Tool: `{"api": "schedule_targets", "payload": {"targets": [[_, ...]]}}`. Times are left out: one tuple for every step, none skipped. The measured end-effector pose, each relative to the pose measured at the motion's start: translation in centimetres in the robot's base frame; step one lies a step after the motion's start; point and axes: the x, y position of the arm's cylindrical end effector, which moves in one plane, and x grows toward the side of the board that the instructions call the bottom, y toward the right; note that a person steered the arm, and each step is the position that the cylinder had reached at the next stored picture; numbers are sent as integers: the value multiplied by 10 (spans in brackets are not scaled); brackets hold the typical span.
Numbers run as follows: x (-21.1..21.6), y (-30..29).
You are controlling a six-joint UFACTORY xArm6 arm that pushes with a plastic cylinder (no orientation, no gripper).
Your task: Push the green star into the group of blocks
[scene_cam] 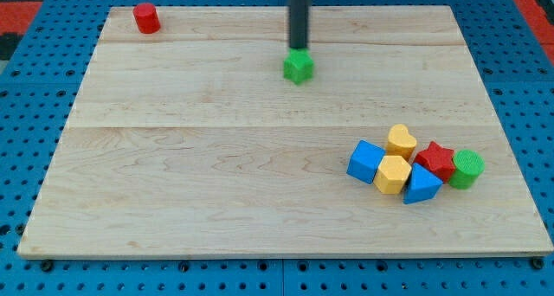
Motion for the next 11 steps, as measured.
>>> {"api": "schedule_targets", "payload": {"targets": [[74, 16], [54, 15], [67, -29], [107, -49], [131, -20], [137, 12], [138, 32], [138, 44], [129, 16], [84, -54], [13, -91]]}}
